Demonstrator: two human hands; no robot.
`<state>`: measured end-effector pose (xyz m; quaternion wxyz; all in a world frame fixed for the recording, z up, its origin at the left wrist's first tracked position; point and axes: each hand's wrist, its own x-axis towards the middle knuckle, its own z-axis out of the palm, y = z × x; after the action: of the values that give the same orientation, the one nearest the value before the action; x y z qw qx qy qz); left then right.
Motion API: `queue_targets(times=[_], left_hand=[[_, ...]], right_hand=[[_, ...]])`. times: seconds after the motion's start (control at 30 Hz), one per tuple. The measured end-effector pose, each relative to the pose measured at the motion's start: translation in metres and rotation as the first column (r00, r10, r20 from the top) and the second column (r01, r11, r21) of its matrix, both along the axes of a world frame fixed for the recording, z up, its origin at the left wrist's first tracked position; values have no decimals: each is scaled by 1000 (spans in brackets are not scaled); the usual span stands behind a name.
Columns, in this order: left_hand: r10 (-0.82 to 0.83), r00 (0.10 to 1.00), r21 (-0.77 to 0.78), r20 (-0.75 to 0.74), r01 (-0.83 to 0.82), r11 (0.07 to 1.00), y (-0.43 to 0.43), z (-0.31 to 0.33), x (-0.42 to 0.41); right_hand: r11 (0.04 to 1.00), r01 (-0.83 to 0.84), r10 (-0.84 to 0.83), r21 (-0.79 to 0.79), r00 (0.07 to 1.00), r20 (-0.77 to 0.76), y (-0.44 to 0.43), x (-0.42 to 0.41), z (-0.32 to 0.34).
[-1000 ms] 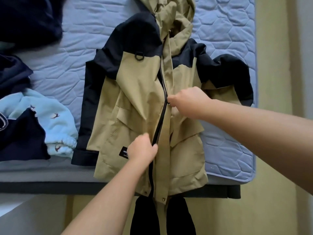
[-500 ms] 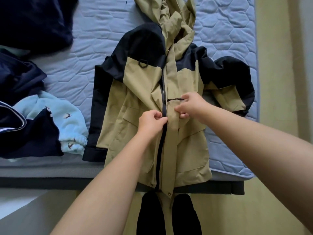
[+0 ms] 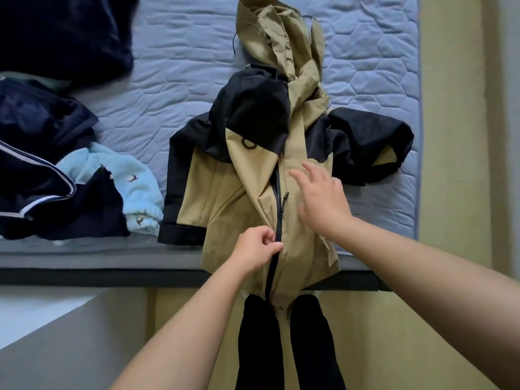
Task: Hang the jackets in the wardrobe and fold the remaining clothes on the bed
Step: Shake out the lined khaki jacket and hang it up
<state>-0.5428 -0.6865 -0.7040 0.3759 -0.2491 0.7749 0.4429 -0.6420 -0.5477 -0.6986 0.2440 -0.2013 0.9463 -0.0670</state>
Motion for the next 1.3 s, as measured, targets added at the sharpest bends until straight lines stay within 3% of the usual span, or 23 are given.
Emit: queue_targets(times=[0.13, 0.3, 0.53, 0.63, 0.7, 0.9, 0.97, 1.13, 1.3], left_hand=[[-63, 997, -21, -53, 62, 998, -4, -4, -2], [-90, 990, -27, -104, 87, 996, -7, -9, 2], [-29, 993, -32, -113, 26, 999, 1, -13, 10], [-22, 996, -67, -85, 16, 998, 6, -13, 8], [3, 997, -80, -82, -10, 997, 9, -13, 4], [131, 979, -132, -159, -153, 980, 16, -4, -27], [85, 986, -164, -141, -108, 980, 14, -3, -36], [9, 995, -211, -102, -30, 977, 11, 0, -42], [-13, 999, -227, -49, 2, 974, 0, 2, -38]], right_hand=[[906, -423, 423, 16, 904, -63, -4, 2, -11], [831, -549, 550, 86, 835, 9, -11, -9, -11], [932, -360, 336, 29, 894, 298, -13, -9, -2], [972, -235, 217, -22, 851, 478, -18, -12, 2], [979, -199, 194, -44, 840, 507, -18, -13, 4], [968, -247, 245, -38, 909, 336, -13, -11, 9], [955, -296, 289, -5, 927, 237, -10, -15, 11], [864, -495, 484, 90, 867, 118, -9, -36, 17], [868, -470, 476, 161, 879, -3, -7, -75, 31]])
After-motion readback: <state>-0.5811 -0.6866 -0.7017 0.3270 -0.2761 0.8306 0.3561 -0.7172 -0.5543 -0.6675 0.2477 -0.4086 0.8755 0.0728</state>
